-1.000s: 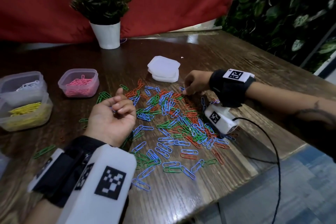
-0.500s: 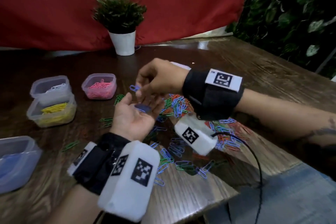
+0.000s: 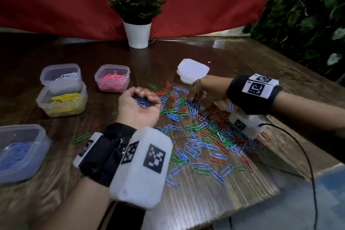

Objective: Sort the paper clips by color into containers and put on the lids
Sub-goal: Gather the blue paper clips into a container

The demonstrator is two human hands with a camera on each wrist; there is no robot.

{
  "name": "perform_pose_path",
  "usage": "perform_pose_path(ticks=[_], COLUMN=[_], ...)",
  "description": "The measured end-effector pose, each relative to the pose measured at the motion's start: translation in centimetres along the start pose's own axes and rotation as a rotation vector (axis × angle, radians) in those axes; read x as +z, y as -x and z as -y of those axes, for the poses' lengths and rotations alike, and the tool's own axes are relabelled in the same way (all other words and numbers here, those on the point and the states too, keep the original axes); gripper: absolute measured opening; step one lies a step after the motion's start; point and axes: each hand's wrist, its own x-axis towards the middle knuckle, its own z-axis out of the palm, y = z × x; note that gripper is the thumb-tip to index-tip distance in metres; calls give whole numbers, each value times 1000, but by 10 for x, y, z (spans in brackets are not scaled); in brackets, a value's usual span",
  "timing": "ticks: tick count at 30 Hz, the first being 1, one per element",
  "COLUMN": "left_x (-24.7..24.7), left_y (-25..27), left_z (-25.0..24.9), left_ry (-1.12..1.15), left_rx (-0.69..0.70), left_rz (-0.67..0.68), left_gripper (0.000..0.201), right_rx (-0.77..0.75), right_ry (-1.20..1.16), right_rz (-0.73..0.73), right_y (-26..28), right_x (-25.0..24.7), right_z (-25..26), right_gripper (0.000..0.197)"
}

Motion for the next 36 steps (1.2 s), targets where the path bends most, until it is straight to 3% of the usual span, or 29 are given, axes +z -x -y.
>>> perform_pose_path(ticks=[5, 10, 23, 28, 33, 36], left_x=[2, 4, 3, 3, 1, 3], left_y=[2, 5, 4, 3, 0, 0], left_z=[2, 0, 1, 1, 2, 5], left_ry=[-8, 16, 25, 13, -12, -35], left_rx=[-14, 2, 6, 4, 2, 30], left_rz=[10, 5, 3, -12, -43, -89], left_gripper=[44, 38, 40, 40, 39, 39], right_rx=[-76, -119, -151, -106, -56, -130], right_ry=[-65, -79, -122, -89, -421, -707], right_rz=[-80, -3, -23, 93, 79, 43], right_y=[2, 1, -6, -14, 3, 14], right_x=[1, 5, 12, 14, 6, -8], right_z=[-4, 4, 11, 13, 6, 11], right_gripper=[39, 40, 31, 14, 4, 15])
